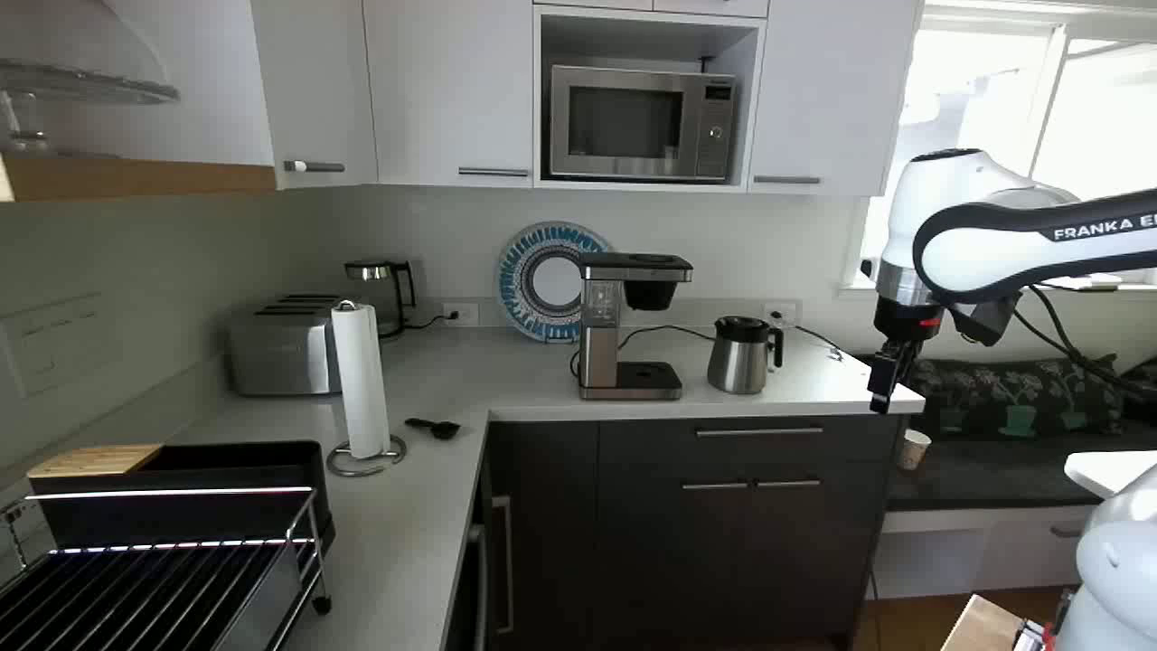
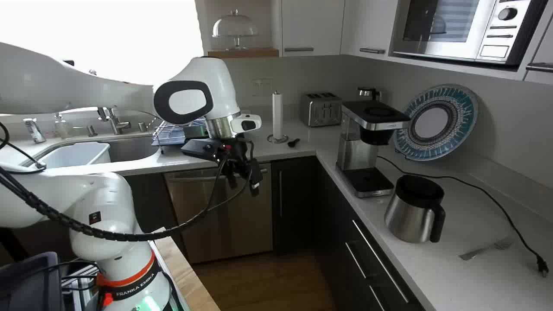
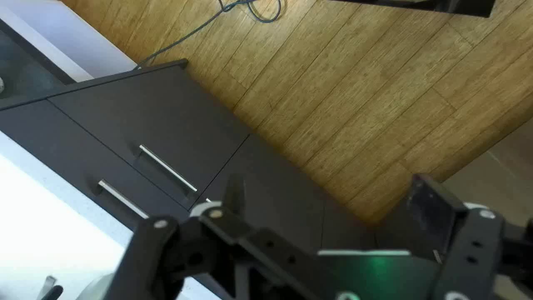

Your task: Open the corner cabinet door

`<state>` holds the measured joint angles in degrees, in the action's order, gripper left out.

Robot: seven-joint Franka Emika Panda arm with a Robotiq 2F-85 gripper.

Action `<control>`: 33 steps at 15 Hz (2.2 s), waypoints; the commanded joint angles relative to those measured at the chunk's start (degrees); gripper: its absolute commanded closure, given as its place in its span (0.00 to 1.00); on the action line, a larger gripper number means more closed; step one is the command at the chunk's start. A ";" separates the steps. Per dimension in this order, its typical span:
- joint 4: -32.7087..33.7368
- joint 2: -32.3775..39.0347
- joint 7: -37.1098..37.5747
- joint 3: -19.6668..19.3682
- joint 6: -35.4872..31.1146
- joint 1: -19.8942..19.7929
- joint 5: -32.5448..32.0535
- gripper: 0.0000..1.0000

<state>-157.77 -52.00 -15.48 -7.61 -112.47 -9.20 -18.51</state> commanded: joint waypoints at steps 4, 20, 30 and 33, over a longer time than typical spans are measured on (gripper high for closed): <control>-0.02 0.05 0.52 -0.63 0.36 0.82 -0.54 0.00; 0.40 1.53 -3.16 3.04 -1.04 9.84 2.96 0.00; 4.49 23.92 -14.21 5.00 -26.26 28.53 11.69 0.00; 8.97 33.88 -23.46 1.77 -33.63 30.25 14.33 0.00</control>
<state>-154.78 -29.23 -30.09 -2.34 -141.21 19.18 -7.43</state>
